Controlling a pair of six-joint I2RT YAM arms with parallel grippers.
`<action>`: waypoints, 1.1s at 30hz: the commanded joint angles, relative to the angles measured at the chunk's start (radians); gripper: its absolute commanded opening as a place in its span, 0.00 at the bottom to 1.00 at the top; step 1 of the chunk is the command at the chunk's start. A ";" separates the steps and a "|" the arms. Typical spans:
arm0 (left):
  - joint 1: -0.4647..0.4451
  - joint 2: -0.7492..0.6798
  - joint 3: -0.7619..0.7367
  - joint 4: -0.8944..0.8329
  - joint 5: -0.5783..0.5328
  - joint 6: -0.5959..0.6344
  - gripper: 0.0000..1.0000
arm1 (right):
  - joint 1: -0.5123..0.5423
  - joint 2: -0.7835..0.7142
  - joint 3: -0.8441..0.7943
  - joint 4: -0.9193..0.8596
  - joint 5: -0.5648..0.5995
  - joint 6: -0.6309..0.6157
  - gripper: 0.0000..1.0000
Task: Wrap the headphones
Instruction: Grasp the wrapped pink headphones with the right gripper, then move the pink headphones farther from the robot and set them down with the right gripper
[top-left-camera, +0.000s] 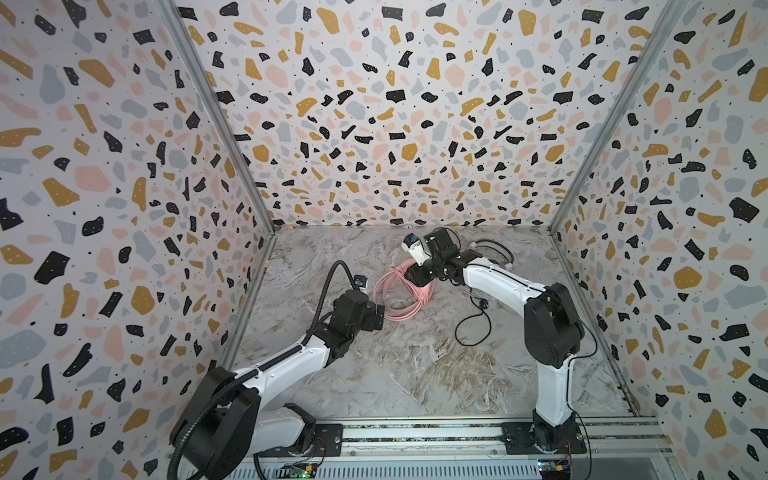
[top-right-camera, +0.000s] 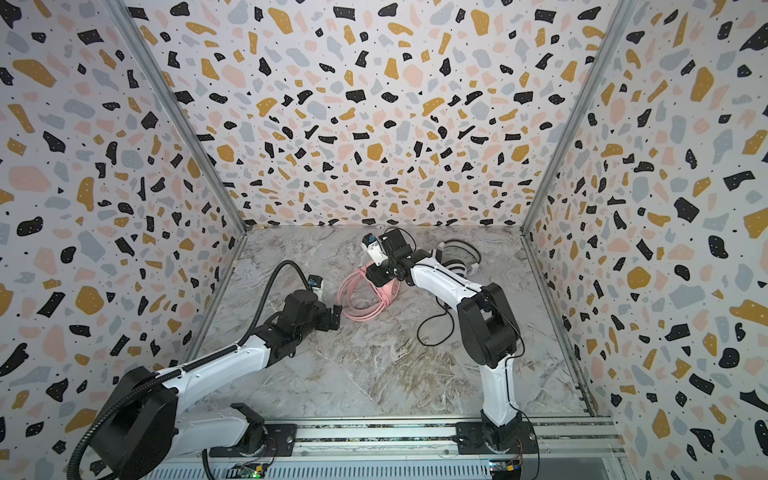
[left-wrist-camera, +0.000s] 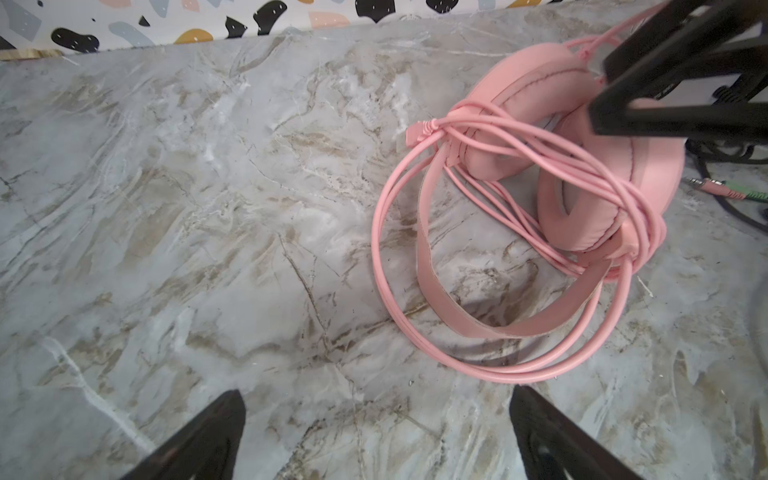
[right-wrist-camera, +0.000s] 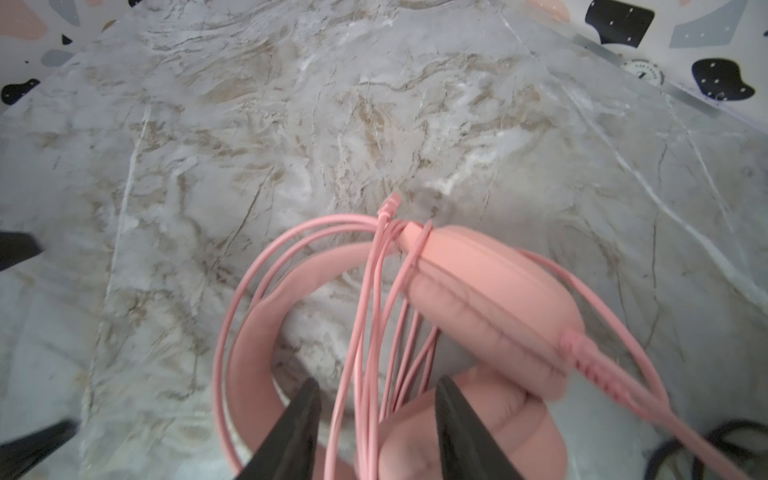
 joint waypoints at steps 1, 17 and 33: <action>0.006 0.012 0.019 0.006 -0.003 -0.008 1.00 | -0.029 -0.169 -0.101 0.073 -0.018 0.071 0.47; 0.010 -0.041 0.004 0.050 -0.040 -0.056 1.00 | -0.068 -0.206 -0.452 0.275 -0.140 0.220 0.48; 0.017 -0.139 -0.034 0.026 -0.101 -0.091 1.00 | 0.014 0.271 0.102 0.410 -0.180 0.426 0.48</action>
